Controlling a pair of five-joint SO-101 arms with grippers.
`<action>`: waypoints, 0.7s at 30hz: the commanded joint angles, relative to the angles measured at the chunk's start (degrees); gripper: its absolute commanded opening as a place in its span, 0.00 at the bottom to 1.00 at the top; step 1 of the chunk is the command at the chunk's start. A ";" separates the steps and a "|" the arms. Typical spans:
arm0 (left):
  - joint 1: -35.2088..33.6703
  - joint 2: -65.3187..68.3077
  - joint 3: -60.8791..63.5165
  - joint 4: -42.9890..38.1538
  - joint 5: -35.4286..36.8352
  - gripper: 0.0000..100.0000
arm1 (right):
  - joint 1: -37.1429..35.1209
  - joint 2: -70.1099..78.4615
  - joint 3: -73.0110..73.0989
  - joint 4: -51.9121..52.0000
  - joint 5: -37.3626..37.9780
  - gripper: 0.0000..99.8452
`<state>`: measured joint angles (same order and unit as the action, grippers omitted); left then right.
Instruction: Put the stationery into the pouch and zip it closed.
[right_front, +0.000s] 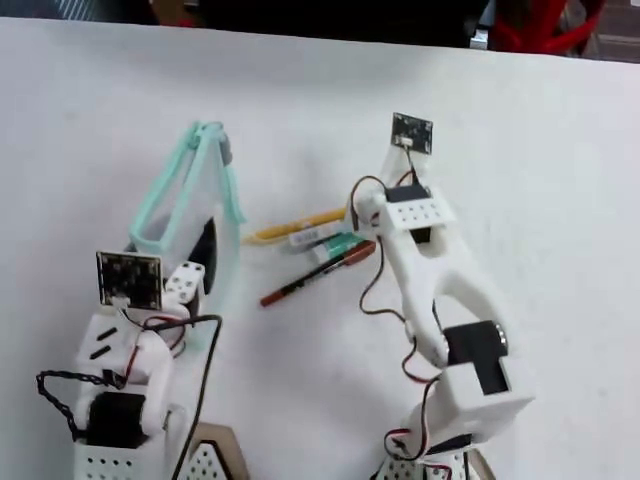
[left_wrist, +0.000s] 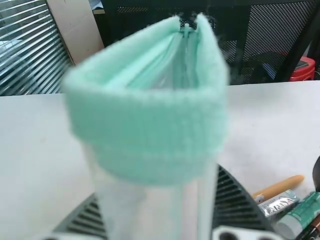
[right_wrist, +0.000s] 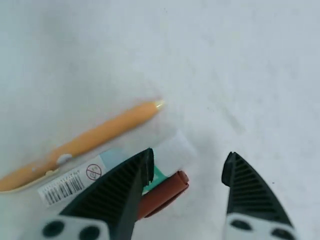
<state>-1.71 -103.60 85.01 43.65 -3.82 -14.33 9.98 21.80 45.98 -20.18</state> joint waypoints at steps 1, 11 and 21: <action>-0.13 -0.66 -0.18 -1.49 0.00 0.20 | 0.13 1.71 -5.45 1.63 -0.18 0.22; -0.13 -0.66 -0.18 -1.41 0.00 0.20 | 0.31 7.25 -12.48 9.01 0.26 0.22; -0.04 -0.66 -0.18 -1.41 0.00 0.20 | -0.75 7.60 -14.86 15.87 -0.18 0.22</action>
<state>-1.71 -103.60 85.01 43.65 -3.82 -14.24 17.89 8.79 61.19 -20.18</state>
